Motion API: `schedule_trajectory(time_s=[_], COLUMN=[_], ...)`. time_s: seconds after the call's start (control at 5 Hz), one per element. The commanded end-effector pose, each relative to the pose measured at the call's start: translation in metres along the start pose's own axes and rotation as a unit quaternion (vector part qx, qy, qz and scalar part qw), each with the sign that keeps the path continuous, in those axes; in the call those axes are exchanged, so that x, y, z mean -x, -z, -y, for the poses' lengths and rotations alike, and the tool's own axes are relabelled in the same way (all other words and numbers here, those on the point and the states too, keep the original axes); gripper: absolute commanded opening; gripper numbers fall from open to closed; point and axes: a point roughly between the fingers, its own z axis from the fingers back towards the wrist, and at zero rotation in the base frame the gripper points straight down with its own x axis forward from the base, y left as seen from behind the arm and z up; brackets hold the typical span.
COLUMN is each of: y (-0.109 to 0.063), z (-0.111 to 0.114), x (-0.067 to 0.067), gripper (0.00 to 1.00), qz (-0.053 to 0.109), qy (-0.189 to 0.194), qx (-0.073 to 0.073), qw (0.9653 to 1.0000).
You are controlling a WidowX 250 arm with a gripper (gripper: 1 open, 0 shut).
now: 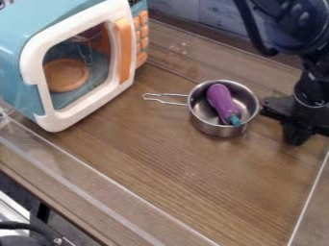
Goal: Put the banana in the silver pot
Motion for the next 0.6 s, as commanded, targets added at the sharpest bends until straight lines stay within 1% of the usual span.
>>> schedule_trajectory(time_s=[0.0, 0.2, 0.4], y=[-0.034, -0.047, -0.045], z=[-0.002, -0.007, -0.01], x=[-0.02, -0.024, -0.024], gripper=[0.0, 0.0, 1.0], qz=[0.035, 0.037, 0.034], qy=[-0.01, -0.016, -0.015], qx=[0.013, 0.011, 0.009], qw=[0.9993, 0.9991, 0.9993])
